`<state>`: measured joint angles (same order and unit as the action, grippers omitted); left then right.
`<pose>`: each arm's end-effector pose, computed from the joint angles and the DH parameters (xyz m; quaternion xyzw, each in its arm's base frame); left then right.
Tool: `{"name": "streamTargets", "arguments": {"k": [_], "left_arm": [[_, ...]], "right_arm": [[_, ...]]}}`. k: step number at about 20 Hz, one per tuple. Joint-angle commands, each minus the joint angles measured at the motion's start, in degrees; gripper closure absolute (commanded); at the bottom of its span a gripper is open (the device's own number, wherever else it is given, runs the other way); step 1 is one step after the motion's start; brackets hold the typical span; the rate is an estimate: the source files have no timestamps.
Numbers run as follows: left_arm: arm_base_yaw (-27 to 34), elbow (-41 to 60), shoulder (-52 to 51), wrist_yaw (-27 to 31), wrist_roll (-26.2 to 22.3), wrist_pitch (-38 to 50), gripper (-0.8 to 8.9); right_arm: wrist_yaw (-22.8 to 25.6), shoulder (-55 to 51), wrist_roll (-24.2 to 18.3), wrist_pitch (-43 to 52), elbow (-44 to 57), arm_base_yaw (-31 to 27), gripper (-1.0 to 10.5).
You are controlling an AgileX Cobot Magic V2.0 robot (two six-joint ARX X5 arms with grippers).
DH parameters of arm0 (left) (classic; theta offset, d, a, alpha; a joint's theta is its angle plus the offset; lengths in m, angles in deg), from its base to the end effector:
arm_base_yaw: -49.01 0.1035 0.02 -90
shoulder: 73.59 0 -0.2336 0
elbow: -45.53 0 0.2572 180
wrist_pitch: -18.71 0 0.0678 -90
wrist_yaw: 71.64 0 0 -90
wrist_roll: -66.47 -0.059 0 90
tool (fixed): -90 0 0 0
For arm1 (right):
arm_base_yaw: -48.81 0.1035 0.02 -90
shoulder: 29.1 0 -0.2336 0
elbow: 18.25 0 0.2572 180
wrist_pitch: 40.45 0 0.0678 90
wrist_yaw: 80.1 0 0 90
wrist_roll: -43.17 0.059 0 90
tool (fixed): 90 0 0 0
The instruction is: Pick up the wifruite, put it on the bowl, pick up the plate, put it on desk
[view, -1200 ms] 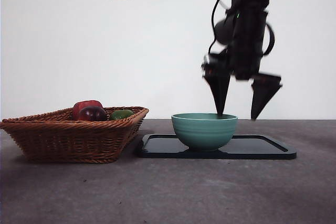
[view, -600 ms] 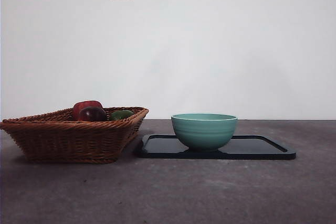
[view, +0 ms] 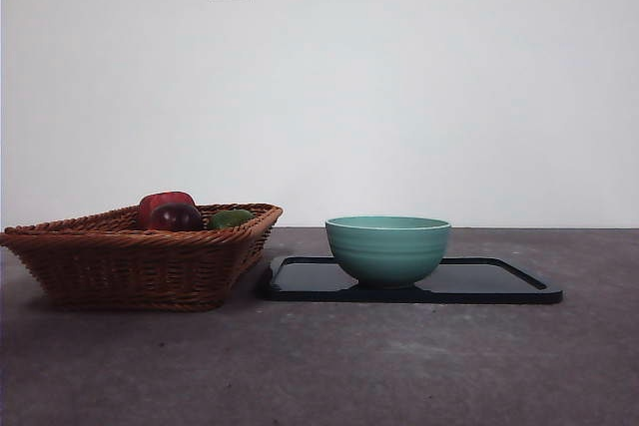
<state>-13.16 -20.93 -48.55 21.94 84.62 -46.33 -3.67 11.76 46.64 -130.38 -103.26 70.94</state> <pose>0.0580 -0.1020 0.3218 -0.0249 0.2453 -0.4458 0.8605 0.1015 0.0562 0.3458 -0.0025 0.3963 0.2705 0.8774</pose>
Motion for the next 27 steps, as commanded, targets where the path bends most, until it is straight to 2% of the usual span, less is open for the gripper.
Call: {"name": "streamTargets", "arguments": {"k": [1, 7, 18, 23, 27], "left_arm": [[-0.7, -0.7, 0.1, -0.1, 0.3, 0.6, 2.19], [-0.7, -0.7, 0.1, -0.1, 0.3, 0.6, 2.19], [-0.7, -0.7, 1.4, -0.1, 3.0, 4.8, 2.21], [-0.7, -0.7, 9.8, 0.7, 4.7, 6.3, 2.24], [-0.7, -0.7, 19.8, 0.7, 5.6, 12.9, 2.24]], "right_arm": [[-0.6, -7.1, 2.3, 0.4, 4.2, 0.3, 3.4], [-0.6, -19.5, 4.5, 0.2, 9.8, 0.3, 3.4], [-0.1, -20.2, 4.5, 1.9, 9.8, 0.3, 3.4], [-0.1, -20.2, 4.5, 3.7, 9.8, 0.3, 3.4], [0.0, -20.2, 4.5, 4.3, 9.8, 0.3, 3.4]]}}
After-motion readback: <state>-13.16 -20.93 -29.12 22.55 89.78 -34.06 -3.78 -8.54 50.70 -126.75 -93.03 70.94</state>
